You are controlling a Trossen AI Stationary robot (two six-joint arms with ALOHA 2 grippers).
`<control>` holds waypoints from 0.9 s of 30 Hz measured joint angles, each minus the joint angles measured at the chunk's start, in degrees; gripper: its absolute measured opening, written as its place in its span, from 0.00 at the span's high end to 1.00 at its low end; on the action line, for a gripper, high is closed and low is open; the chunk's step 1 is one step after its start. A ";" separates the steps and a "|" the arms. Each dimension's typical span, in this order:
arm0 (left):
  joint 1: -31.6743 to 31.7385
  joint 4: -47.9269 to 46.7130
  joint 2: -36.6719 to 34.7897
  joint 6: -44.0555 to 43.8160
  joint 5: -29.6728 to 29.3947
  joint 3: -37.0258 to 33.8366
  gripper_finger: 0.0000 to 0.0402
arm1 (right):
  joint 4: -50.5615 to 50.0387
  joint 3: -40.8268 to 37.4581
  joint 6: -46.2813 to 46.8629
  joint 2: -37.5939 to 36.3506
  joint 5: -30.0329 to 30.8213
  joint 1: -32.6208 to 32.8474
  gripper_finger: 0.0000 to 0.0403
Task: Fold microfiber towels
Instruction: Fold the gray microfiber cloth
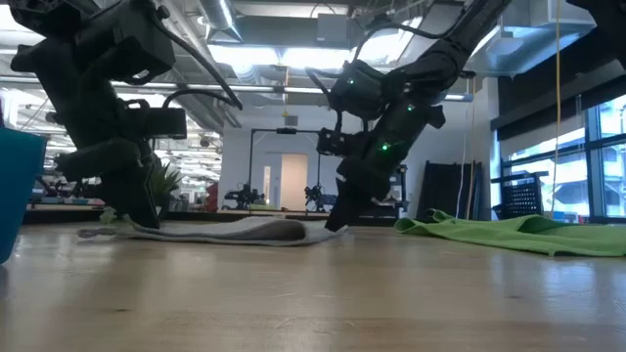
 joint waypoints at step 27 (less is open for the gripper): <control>-4.82 -4.21 -13.93 13.04 -8.75 7.63 0.79 | -14.98 3.63 -18.86 -11.93 5.43 10.54 0.55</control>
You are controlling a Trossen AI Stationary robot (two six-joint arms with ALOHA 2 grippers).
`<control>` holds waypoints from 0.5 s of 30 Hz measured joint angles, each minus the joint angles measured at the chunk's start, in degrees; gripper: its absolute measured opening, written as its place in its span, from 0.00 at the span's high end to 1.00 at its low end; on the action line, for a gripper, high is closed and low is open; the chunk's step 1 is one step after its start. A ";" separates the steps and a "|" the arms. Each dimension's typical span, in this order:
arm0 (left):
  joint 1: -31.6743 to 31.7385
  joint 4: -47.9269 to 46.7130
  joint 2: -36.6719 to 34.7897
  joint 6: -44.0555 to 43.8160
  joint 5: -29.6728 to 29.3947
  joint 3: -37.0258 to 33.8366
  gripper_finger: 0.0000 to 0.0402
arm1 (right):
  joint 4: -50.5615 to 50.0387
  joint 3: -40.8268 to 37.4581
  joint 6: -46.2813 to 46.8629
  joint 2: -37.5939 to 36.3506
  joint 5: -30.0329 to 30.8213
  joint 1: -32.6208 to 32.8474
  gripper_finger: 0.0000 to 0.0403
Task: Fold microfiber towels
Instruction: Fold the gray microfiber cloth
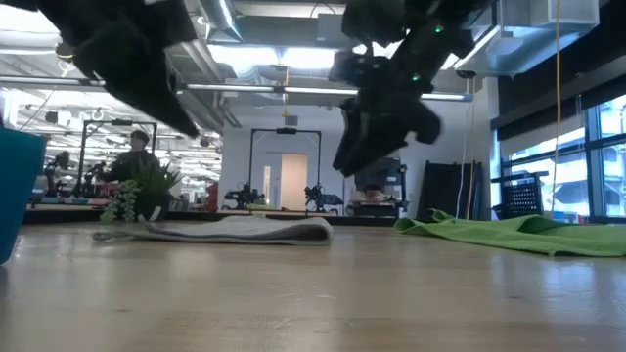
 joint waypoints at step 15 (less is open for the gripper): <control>-2.78 -0.02 -2.01 -1.04 -2.79 0.02 0.79 | 11.24 -0.02 -5.13 12.20 -2.54 7.30 0.55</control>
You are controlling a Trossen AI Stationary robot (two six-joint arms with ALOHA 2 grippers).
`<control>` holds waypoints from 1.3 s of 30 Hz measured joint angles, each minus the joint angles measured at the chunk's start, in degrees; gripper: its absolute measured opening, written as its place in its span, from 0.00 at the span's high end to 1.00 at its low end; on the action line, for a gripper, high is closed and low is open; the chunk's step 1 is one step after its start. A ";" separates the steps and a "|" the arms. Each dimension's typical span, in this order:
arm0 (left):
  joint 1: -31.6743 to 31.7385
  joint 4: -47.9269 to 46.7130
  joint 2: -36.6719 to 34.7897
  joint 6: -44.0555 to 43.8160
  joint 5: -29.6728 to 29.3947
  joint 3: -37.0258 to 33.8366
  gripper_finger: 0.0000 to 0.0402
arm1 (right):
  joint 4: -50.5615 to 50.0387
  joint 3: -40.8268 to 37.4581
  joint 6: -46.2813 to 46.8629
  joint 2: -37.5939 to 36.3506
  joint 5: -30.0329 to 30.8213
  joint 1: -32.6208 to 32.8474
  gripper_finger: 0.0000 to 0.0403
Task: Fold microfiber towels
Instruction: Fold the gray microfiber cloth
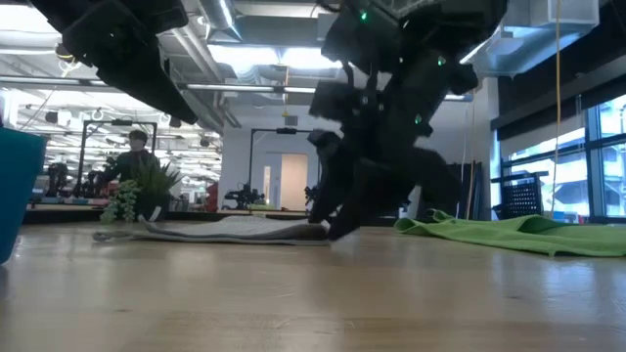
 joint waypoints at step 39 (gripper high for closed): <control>-0.14 0.57 0.00 0.02 0.11 0.00 0.79 | -11.94 15.67 8.22 1.31 8.38 -7.93 0.99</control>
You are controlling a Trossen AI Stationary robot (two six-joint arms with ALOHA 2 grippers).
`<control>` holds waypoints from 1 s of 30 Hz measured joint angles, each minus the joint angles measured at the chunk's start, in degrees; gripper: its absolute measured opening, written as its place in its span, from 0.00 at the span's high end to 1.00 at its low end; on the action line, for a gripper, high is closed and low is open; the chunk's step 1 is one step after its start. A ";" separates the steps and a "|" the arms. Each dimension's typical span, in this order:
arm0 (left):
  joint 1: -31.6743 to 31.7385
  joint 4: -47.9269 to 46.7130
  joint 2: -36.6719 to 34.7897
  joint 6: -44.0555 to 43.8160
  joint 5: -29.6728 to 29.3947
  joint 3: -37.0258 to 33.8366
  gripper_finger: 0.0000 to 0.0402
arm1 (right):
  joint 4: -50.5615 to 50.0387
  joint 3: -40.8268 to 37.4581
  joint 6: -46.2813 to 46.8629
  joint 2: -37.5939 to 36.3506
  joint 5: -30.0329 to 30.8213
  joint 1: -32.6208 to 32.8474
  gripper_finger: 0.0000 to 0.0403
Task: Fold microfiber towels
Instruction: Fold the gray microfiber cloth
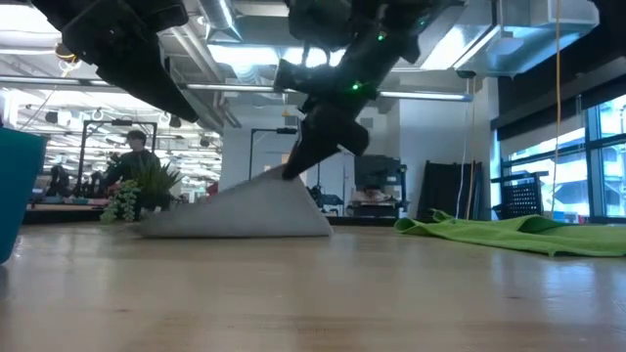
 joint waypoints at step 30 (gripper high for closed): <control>-3.43 -0.08 0.00 -1.14 0.00 0.00 0.79 | 3.00 -3.56 10.27 0.66 -0.82 -17.18 0.91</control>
